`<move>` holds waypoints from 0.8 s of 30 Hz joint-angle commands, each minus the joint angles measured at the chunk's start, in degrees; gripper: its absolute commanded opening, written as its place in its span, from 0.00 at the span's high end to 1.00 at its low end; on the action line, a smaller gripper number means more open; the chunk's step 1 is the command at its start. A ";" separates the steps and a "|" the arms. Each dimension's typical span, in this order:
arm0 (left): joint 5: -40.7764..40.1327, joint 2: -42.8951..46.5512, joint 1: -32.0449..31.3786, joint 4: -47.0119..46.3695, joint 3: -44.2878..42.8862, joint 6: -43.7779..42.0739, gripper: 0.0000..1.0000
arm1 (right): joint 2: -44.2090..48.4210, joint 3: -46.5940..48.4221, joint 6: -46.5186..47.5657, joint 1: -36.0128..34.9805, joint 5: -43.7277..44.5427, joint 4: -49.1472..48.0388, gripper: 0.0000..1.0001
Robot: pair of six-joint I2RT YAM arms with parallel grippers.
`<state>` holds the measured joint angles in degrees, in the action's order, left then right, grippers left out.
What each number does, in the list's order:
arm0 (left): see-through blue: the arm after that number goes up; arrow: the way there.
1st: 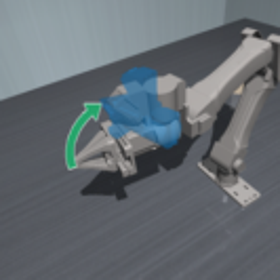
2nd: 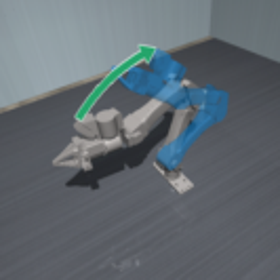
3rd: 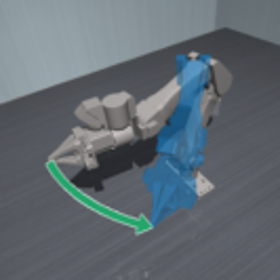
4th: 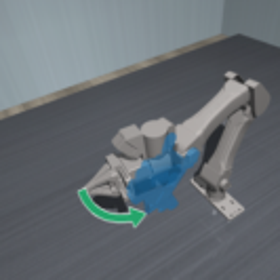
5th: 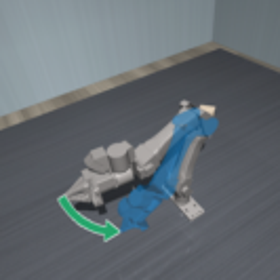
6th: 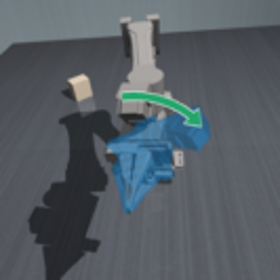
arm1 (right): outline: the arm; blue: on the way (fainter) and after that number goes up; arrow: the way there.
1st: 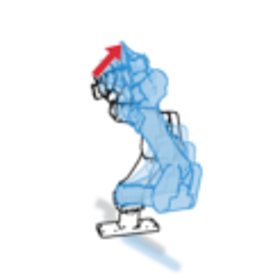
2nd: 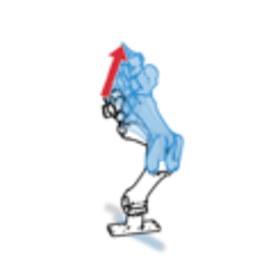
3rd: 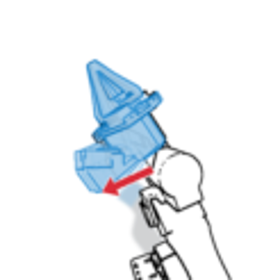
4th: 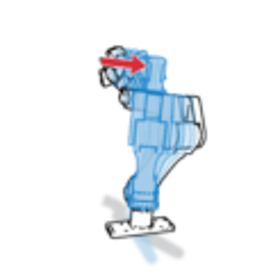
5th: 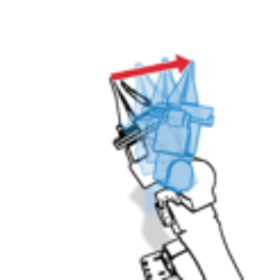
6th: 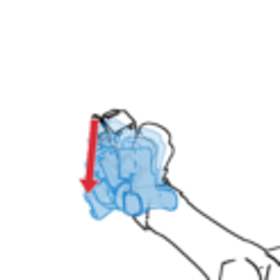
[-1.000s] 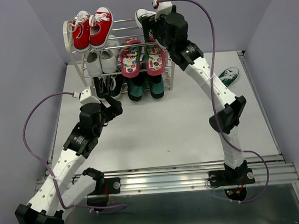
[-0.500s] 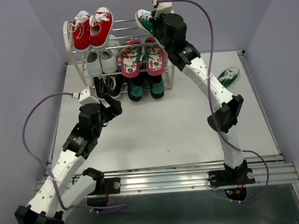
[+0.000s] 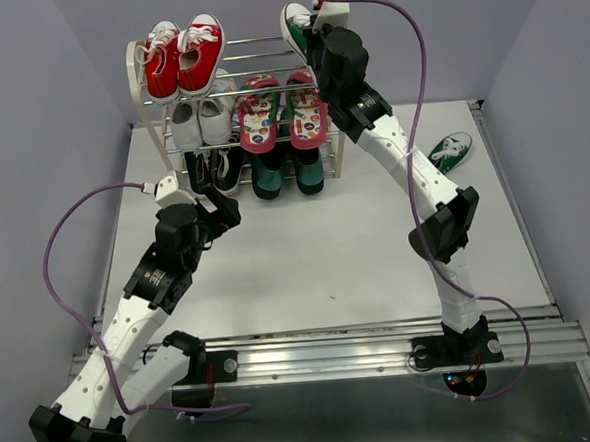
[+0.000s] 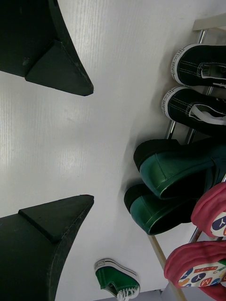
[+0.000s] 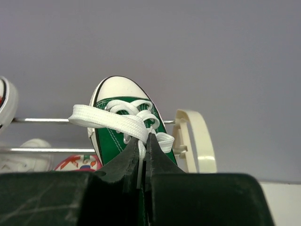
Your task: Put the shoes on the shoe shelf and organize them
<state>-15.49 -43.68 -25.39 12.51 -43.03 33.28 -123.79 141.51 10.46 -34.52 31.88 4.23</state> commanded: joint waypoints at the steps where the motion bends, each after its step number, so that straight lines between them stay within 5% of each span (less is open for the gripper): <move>1: -1.48 0.79 -0.01 -1.61 -1.01 -0.23 0.01 | 3.02 -0.36 -0.70 0.42 11.80 -10.81 0.99; 12: -1.39 1.14 -0.01 -1.53 -1.01 -0.32 0.01 | 1.79 -0.62 -1.75 0.42 14.80 -11.88 0.99; 16: -1.48 1.23 -0.01 -1.44 -0.92 -0.23 0.01 | 3.72 -3.87 -5.26 0.42 9.71 -11.61 0.54; 24: -1.21 1.14 -0.01 -1.18 -0.57 -0.05 0.01 | 8.03 -4.14 -10.37 0.42 4.09 -7.84 0.39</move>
<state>-15.51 -43.64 -25.39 12.53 -43.03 33.32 -121.82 136.88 3.51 -34.48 39.24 -3.14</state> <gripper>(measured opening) 0.986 0.587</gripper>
